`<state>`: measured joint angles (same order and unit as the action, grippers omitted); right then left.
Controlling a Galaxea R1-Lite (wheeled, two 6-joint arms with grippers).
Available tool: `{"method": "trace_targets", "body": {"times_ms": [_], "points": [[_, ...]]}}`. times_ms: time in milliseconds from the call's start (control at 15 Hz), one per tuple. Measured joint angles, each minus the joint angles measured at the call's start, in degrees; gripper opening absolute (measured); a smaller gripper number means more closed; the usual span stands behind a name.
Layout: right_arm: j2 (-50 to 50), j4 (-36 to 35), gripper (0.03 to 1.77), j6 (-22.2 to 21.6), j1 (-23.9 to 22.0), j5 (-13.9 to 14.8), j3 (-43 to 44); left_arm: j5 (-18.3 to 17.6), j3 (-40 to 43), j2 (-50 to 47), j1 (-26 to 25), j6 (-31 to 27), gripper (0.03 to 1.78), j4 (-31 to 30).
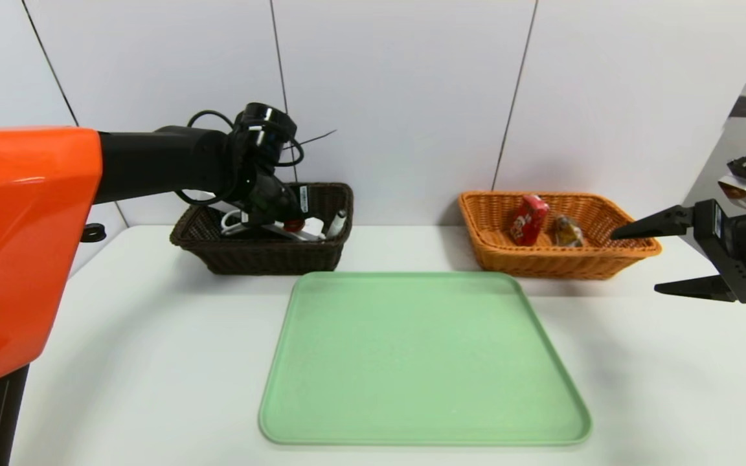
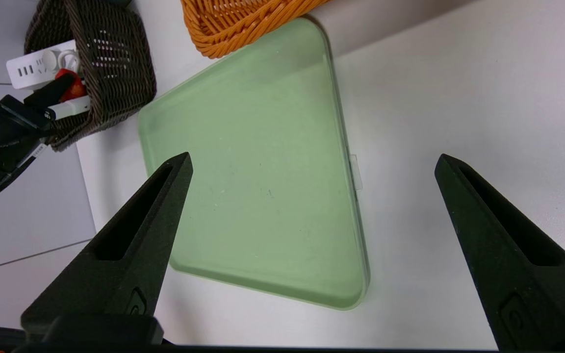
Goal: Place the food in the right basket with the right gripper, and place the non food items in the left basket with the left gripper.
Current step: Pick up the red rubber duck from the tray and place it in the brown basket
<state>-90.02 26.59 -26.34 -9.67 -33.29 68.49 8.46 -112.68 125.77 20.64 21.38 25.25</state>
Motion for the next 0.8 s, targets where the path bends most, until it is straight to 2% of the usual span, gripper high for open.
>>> {"method": "trace_targets", "body": {"times_ms": [267, 533, 800], "points": [[0.05, 0.0, 1.71, 0.05, 0.0, 0.02, -0.02, -0.02, 0.0, 0.02, -0.16, 0.0, 0.61, 0.09], [0.24, 0.04, 1.71, -0.04, 0.0, 0.0, -0.02, 0.0, 0.0, 0.02, -0.39, 0.13, 1.02, 0.02], [0.51, 0.06, 1.71, -0.15, 0.07, 0.02, -0.02, 0.11, 0.0, -0.46, -0.69, 0.2, 1.3, 0.05]]}}
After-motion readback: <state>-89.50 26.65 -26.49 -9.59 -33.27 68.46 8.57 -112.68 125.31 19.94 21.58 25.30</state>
